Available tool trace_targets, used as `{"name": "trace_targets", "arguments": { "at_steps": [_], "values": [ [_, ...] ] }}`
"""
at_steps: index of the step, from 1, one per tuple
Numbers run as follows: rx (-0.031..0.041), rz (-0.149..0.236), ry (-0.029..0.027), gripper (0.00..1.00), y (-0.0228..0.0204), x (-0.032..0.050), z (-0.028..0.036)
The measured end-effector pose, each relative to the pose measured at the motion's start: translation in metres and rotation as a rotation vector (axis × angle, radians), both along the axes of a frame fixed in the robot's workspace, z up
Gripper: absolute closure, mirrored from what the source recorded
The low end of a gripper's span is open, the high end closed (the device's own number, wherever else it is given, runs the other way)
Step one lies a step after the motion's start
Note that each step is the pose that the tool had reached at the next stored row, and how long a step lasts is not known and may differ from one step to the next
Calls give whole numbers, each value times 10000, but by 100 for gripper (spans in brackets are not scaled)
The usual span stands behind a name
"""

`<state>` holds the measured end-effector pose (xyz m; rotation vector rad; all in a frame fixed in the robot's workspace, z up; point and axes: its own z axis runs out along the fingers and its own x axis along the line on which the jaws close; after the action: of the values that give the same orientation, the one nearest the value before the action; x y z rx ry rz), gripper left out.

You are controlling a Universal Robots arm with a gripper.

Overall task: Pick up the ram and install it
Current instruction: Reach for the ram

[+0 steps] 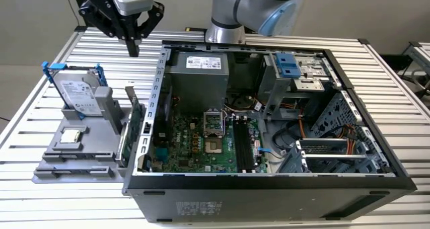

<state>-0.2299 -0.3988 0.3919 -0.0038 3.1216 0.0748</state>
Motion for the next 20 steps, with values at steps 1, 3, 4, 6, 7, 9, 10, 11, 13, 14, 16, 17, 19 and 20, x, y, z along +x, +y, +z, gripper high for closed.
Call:
{"name": "trace_targets", "arguments": {
  "at_steps": [1, 3, 4, 6, 7, 9, 10, 11, 13, 14, 16, 17, 19, 20],
  "values": [
    [1, 11, 0, 100, 0, -14, 0],
    [0, 31, 0, 100, 0, -43, -1],
    [0, 40, 0, 100, 0, -58, -1],
    [1, 52, -1, 100, 0, -85, -1],
    [0, 56, 0, 100, 0, -101, -1],
    [0, 58, 0, 100, 0, -128, -1],
    [0, 58, 0, 100, 0, -139, -1],
    [0, 58, 0, 100, 0, -149, -1],
    [0, 58, 0, 100, 0, -170, -2],
    [1, 58, 0, 100, 0, -183, -2],
    [0, 58, 0, 100, 0, -209, -2],
    [0, 59, 0, 100, 0, -222, -2],
    [0, 59, 0, 100, 0, -248, -2],
    [0, 58, 0, 100, 0, -258, -2]
  ]
}}
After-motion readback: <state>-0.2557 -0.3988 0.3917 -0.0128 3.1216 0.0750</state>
